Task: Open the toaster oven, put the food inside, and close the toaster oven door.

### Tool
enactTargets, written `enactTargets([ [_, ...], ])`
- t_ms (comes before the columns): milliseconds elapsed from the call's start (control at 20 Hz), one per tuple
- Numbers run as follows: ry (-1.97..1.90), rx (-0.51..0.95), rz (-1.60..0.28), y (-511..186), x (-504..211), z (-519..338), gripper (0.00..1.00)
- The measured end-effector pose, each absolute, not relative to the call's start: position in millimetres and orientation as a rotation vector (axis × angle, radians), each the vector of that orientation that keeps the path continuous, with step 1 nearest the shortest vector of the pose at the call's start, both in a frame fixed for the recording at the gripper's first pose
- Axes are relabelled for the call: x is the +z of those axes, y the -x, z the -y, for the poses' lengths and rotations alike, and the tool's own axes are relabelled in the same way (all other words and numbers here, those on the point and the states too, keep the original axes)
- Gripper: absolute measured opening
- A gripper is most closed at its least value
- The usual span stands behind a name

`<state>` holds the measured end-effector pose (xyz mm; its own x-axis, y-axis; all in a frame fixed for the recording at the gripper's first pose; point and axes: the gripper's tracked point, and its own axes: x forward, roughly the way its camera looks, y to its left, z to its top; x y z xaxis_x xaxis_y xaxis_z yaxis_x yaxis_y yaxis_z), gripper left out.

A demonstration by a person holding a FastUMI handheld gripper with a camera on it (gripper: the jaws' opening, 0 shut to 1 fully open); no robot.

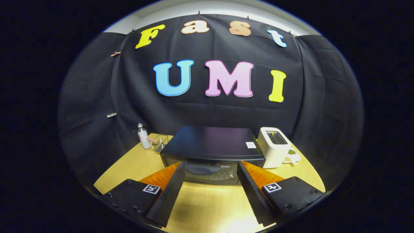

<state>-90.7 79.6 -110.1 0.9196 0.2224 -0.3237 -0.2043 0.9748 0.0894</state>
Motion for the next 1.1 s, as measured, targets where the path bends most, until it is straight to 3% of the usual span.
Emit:
enactTargets([
  [850, -0.019, 0.109, 0.078, 107.6, 63.0, -15.1, 0.98],
  [1100, 0.001, 0.072, 0.123, 115.5, 72.6, -3.8, 0.97],
])
